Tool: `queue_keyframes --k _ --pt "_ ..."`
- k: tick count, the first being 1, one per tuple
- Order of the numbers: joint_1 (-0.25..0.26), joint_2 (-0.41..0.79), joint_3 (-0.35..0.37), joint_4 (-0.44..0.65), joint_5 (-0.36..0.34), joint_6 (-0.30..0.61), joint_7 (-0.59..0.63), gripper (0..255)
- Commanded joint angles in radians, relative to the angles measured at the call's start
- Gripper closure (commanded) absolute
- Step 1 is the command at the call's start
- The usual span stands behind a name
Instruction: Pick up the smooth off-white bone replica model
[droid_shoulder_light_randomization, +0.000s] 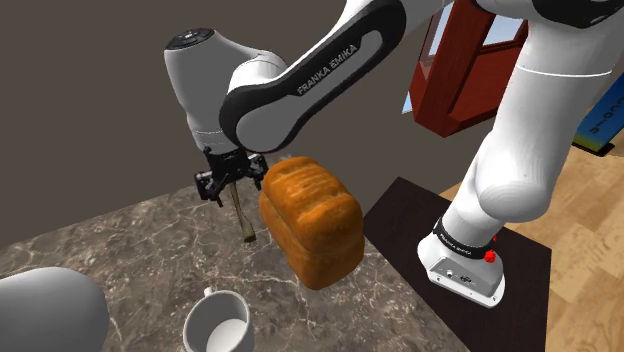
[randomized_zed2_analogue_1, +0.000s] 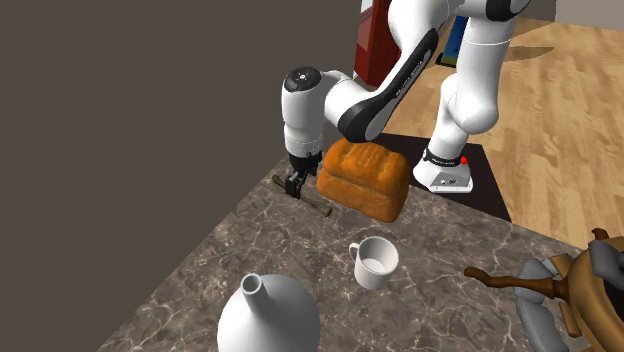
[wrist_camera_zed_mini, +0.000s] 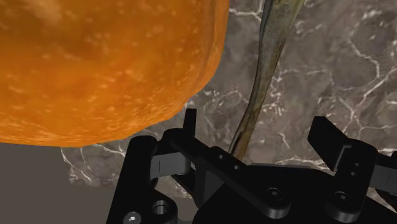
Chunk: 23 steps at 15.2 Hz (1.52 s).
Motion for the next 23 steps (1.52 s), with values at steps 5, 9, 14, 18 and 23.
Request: queue_keyframes --k 5,9,14,18,23 --pt "0.020 0.077 -0.010 0.006 -0.055 0.056 0.055 0" --pt "0.025 0.100 -0.016 -0.004 -0.073 0.084 0.069 0" --pt "0.024 0.099 -0.015 -0.004 -0.072 0.084 0.069 255" --pt "0.024 0.099 -0.016 -0.004 -0.072 0.083 0.068 255" --pt "0.018 0.065 -0.007 0.012 -0.045 0.041 0.047 255"
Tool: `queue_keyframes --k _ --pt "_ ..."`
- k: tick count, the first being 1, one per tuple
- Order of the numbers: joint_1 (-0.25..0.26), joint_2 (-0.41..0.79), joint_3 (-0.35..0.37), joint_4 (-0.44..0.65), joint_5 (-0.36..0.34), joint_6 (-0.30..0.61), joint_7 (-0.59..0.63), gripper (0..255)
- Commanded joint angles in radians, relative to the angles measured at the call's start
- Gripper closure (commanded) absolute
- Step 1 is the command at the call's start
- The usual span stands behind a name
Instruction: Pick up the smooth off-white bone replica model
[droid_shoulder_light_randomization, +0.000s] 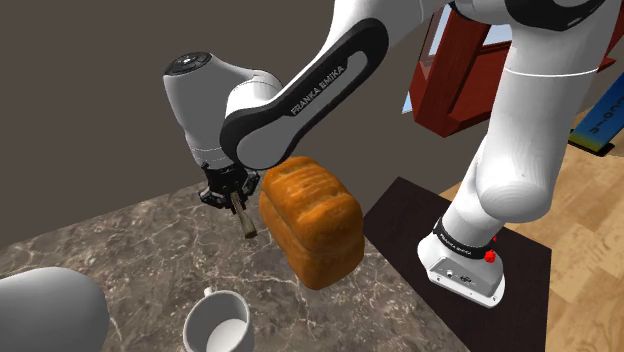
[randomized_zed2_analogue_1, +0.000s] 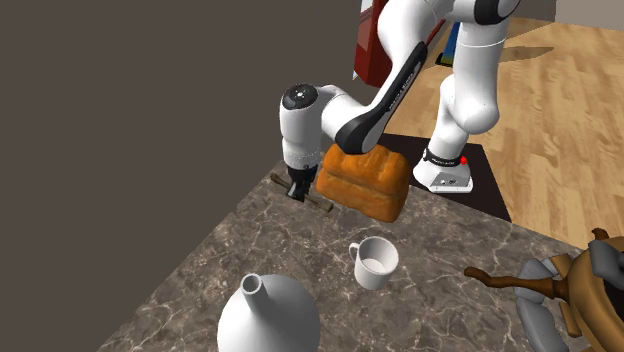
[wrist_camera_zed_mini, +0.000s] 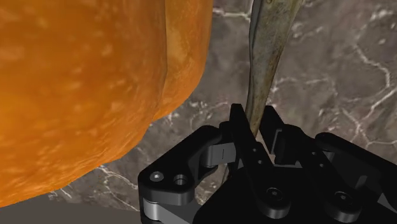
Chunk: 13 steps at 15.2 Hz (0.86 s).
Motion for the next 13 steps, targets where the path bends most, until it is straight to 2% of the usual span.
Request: queue_keyframes --k 1,13 --pt "-0.004 -0.018 0.004 0.008 0.015 -0.023 -0.012 255" --pt "-0.015 -0.092 0.017 0.066 0.072 -0.140 -0.059 255"
